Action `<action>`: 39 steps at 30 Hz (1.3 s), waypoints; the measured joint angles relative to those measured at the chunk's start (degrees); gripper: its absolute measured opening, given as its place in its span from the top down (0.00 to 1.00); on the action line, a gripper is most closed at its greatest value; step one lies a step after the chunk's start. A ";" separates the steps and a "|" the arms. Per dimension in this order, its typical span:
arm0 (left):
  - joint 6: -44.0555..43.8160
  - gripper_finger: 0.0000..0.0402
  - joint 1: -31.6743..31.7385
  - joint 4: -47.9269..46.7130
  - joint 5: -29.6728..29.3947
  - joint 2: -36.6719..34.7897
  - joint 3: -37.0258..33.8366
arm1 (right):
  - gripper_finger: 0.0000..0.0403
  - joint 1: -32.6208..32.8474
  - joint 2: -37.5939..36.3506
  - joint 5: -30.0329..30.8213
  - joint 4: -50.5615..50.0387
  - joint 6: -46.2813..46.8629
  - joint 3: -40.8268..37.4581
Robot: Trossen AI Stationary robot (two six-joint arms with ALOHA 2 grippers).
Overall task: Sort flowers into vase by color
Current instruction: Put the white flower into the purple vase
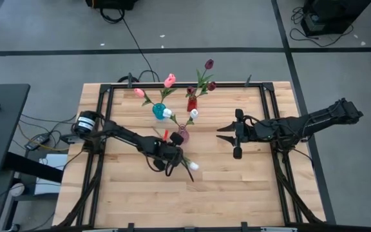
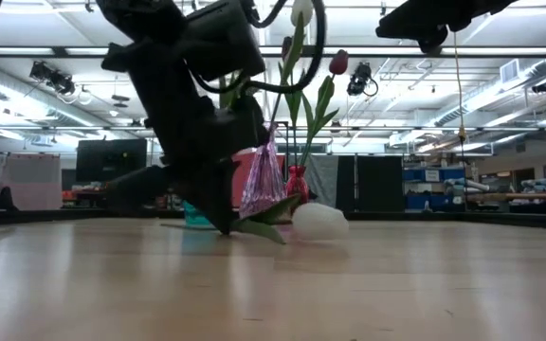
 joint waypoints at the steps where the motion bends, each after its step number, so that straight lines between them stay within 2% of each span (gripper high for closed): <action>1: -1.27 0.98 -0.04 -0.32 0.58 -0.64 -0.36 | 0.73 0.00 0.09 0.04 0.15 0.01 -0.05; 4: -4.31 0.99 -0.02 -0.08 3.04 -3.46 -2.93 | 0.73 -0.02 0.23 0.70 1.67 -0.12 -0.78; 8: -7.50 0.99 -0.12 3.81 2.94 -8.85 -8.65 | 0.73 -0.02 0.23 1.66 1.90 0.54 -1.77; 20: -19.56 0.99 -0.41 11.93 2.75 -31.13 -24.05 | 0.73 -0.48 0.05 3.15 3.39 0.21 -2.80; 32: -26.82 0.99 -0.33 16.56 2.82 -53.28 -33.15 | 0.73 -0.55 -0.23 3.04 4.50 -0.56 -2.80; 36: -28.54 0.99 -0.33 20.30 3.52 -56.43 -33.77 | 0.73 -1.09 0.15 2.24 6.97 -0.99 -2.80; 39: -28.74 0.99 -0.33 25.49 6.54 -55.96 -33.77 | 0.73 -2.11 1.86 -2.16 8.86 -0.89 -2.78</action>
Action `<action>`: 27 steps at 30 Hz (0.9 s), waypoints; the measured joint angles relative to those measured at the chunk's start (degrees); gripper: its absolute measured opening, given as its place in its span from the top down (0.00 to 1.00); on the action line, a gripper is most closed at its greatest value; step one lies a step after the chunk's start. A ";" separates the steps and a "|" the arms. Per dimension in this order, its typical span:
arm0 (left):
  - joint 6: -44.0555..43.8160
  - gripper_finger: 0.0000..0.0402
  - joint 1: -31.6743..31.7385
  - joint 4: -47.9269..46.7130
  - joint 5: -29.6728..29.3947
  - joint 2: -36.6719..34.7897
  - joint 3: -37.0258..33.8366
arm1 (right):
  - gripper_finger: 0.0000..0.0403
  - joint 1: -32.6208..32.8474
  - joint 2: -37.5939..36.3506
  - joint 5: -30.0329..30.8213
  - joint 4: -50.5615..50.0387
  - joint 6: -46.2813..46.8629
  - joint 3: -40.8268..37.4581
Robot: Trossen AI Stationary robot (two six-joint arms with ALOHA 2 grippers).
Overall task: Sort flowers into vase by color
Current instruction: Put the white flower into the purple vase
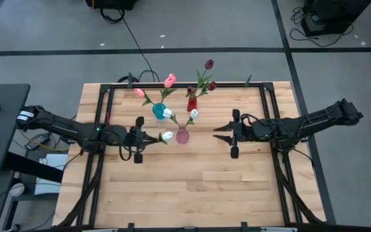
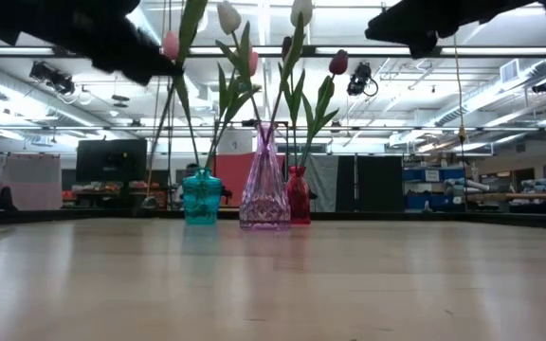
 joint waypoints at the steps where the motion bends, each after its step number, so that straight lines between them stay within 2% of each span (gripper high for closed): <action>1: 0.13 0.99 0.00 2.72 1.25 0.73 0.02 | 0.73 -0.31 0.76 -1.58 0.08 0.19 0.00; 4: 0.56 0.99 0.00 9.90 4.74 3.35 0.02 | 0.73 -0.91 2.74 -3.91 -0.05 1.17 -0.02; 8: 0.64 0.99 -0.16 20.06 7.82 7.38 0.04 | 0.73 -1.38 4.24 -3.94 -0.02 1.27 0.00; 13: 4.52 0.99 -1.23 28.24 7.14 12.12 0.06 | 0.73 -1.83 4.14 -3.82 -0.06 0.89 -0.01; 18: 12.66 0.99 -2.94 30.59 0.94 15.56 1.48 | 0.73 -1.84 2.11 -1.06 -0.19 -0.25 -0.01; 23: 15.71 0.99 -3.69 30.79 -0.01 15.93 5.50 | 0.73 -1.86 0.41 1.96 -0.41 -0.55 0.00; 27: 15.71 0.99 -3.78 30.88 -0.22 15.78 8.98 | 0.73 -1.86 -0.51 2.14 -1.00 -0.55 0.00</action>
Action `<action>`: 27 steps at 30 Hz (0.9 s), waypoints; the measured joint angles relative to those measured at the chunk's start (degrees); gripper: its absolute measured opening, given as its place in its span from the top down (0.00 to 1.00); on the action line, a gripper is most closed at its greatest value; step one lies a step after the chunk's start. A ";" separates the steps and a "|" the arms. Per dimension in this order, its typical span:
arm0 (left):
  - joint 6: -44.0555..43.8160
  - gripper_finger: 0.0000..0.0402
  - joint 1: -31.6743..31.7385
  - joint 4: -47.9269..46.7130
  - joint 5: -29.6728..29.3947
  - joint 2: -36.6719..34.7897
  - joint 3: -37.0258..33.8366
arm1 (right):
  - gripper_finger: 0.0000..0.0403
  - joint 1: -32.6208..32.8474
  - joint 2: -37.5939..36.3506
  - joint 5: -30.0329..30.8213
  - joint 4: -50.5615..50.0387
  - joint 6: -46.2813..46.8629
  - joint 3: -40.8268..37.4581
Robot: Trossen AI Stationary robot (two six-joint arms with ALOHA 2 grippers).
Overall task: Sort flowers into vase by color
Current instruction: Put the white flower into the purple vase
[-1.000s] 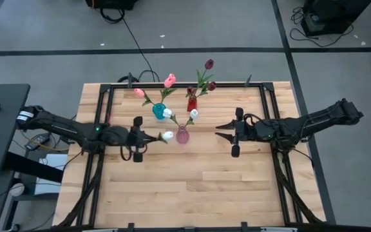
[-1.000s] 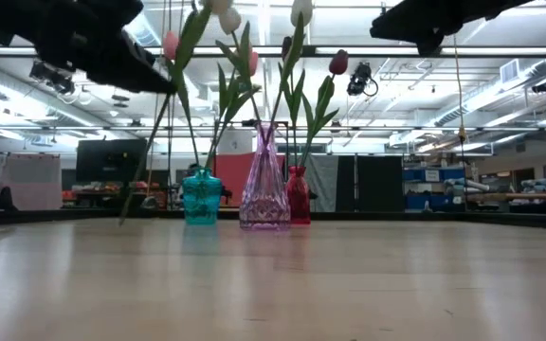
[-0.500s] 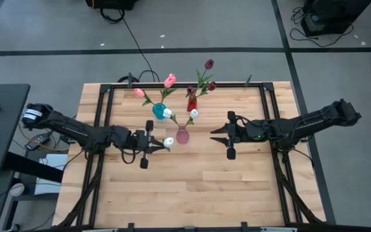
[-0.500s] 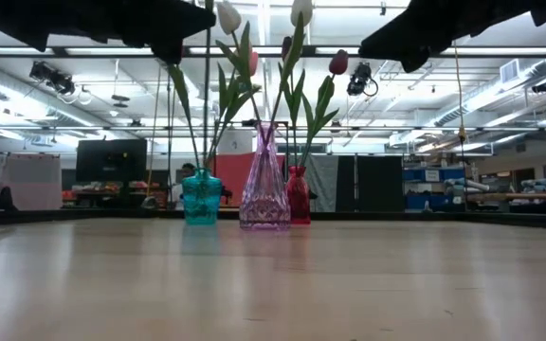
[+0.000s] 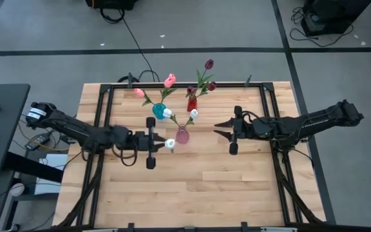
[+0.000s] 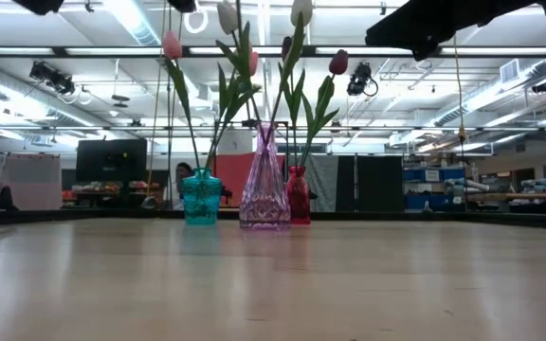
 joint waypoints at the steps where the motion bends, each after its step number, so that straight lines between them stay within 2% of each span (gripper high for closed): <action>1: -0.05 0.99 0.00 -0.07 -0.48 0.01 0.71 | 0.73 0.00 -0.17 0.00 -0.17 0.00 0.00; 9: 2.54 0.99 0.39 -0.14 -5.73 0.13 3.27 | 0.73 0.00 -0.22 0.00 -1.60 0.13 -0.11; 16: 3.96 0.99 3.03 -0.28 -5.88 0.97 3.34 | 0.73 0.00 -0.20 0.00 -0.03 0.39 -1.55; 27: 3.90 0.99 4.07 5.92 -5.49 4.42 3.36 | 0.73 0.00 -0.20 0.00 0.31 0.44 -1.57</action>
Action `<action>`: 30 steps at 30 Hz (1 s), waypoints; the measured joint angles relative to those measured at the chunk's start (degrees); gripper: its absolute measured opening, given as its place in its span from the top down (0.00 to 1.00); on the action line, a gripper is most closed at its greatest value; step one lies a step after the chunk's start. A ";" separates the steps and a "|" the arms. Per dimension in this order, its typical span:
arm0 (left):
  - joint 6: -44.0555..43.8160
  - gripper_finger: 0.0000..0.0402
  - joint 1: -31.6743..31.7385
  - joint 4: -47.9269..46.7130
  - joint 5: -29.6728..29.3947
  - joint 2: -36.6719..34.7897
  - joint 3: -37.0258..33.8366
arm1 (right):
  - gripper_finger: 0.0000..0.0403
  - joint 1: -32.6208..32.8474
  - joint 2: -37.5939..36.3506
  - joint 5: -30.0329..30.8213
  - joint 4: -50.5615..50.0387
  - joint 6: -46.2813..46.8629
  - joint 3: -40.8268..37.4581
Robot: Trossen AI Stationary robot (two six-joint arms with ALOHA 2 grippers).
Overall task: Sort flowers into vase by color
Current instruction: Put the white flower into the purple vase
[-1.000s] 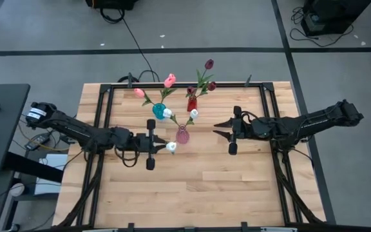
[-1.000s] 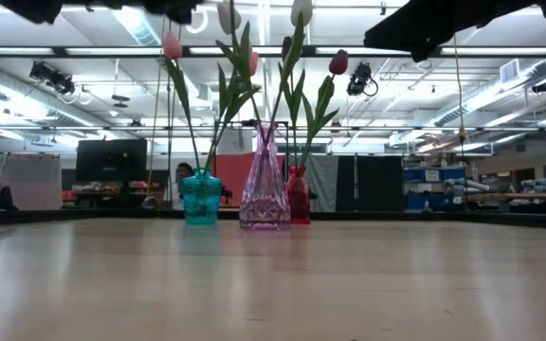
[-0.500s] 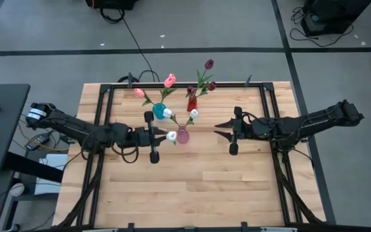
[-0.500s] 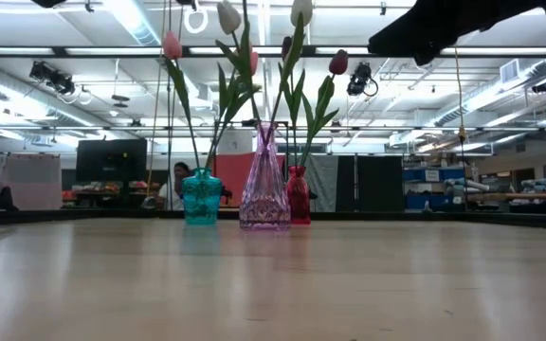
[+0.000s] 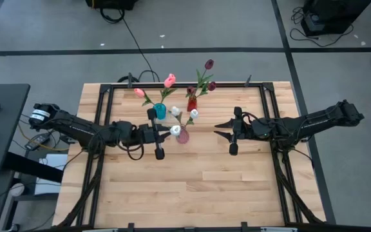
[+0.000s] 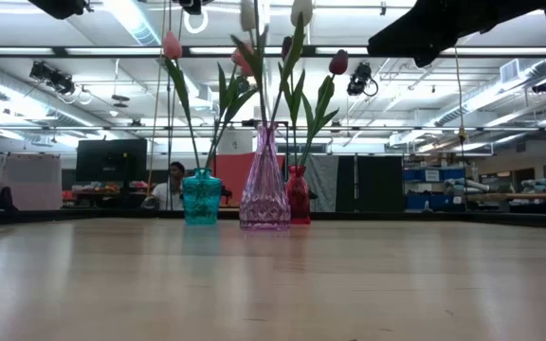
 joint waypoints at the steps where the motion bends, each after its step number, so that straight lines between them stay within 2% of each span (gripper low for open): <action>1: -0.07 0.99 0.00 -0.03 -0.01 0.00 0.02 | 0.73 0.00 0.02 0.02 -0.02 0.00 0.00; 11: -4.06 0.99 0.15 -1.52 -0.20 0.33 0.48 | 0.73 0.00 0.02 0.00 -0.03 0.02 -0.02; 19: -7.11 0.99 1.24 -4.94 -1.79 3.55 0.52 | 0.73 0.00 0.04 0.00 0.07 0.20 -0.02; 23: -7.73 0.99 2.84 -5.03 -1.87 6.66 0.52 | 0.73 0.00 0.04 0.00 0.09 0.20 -0.04; 30: -15.74 0.95 7.90 -5.90 -2.30 11.37 0.52 | 0.73 0.00 0.03 -0.02 -0.01 0.68 -0.04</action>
